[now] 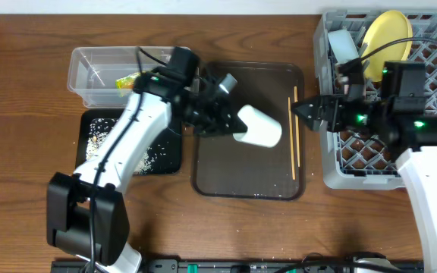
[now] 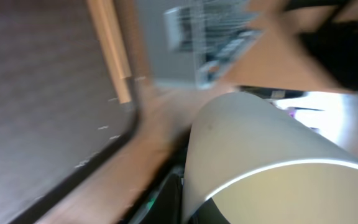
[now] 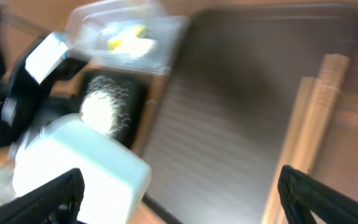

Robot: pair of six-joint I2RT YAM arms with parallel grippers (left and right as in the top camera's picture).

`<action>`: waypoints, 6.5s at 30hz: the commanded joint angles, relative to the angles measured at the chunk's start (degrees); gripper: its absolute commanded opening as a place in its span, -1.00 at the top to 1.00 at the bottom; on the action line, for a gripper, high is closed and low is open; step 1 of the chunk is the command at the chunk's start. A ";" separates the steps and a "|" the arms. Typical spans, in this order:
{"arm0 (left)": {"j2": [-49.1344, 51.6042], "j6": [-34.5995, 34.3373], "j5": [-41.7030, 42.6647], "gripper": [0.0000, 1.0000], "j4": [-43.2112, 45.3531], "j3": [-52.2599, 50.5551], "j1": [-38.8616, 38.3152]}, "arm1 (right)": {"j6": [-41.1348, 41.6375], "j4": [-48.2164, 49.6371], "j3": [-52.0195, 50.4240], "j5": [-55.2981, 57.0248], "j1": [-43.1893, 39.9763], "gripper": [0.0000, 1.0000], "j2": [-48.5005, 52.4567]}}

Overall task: Sort waste into correct bins and load items into the dishwasher rack
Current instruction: 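Lift the cup with the left gripper and grasp it with the right gripper, then release the cup from the left gripper and carry it right into the rack, then lower the cup into the rack, open the right gripper, park the left arm, then reach the right gripper to the brown tray and grasp one wooden chopstick, then carry the chopstick with the right gripper and insert it into the rack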

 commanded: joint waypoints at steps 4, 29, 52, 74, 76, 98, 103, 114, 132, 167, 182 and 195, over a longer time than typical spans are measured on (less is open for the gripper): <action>-0.26 2.19 23.32 0.88 2.64 0.98 4.35 | 3.91 20.46 -6.93 -21.66 2.45 -0.96 0.79; -0.26 -1.55 25.40 0.88 7.39 0.98 4.46 | 7.63 38.01 -9.60 -31.45 10.78 -0.32 0.94; -0.68 -2.01 10.21 -0.40 13.49 0.98 12.15 | 7.43 13.88 -8.90 -11.28 -18.01 -0.01 -10.54; -0.83 1.79 -45.79 -0.40 3.08 0.98 -2.19 | 1.14 -37.27 10.86 41.72 -21.81 0.01 -13.64; -0.83 1.79 -48.28 -0.40 2.73 0.98 -3.32 | 1.05 -38.10 10.86 41.70 -21.81 0.01 -11.28; -0.83 1.79 -50.82 -0.40 2.49 0.98 -4.76 | -0.74 -35.06 10.80 37.83 -10.23 0.01 13.81; -0.83 1.81 -50.82 -0.40 2.49 0.98 -4.76 | 0.11 -34.69 10.75 38.25 -9.97 -0.15 18.34; -5.49 3.10 -57.24 -0.41 0.92 2.10 -3.50 | 0.09 -38.69 20.26 36.81 -9.68 -0.76 20.26; -15.80 -0.48 -60.81 -0.64 -1.92 1.31 8.15 | 8.72 -23.52 28.55 46.45 18.27 -0.30 26.12; -13.92 -0.48 -60.81 -0.80 -2.89 1.01 8.15 | 17.46 -14.88 16.41 46.56 19.63 0.44 46.21; -13.92 -0.48 -60.81 -0.80 -2.89 1.01 8.15 | 8.09 -25.81 28.68 38.58 17.00 0.98 44.98; -13.92 -0.46 -60.81 -0.81 -2.86 1.01 8.15 | -3.76 -44.24 46.01 56.17 3.52 0.98 30.95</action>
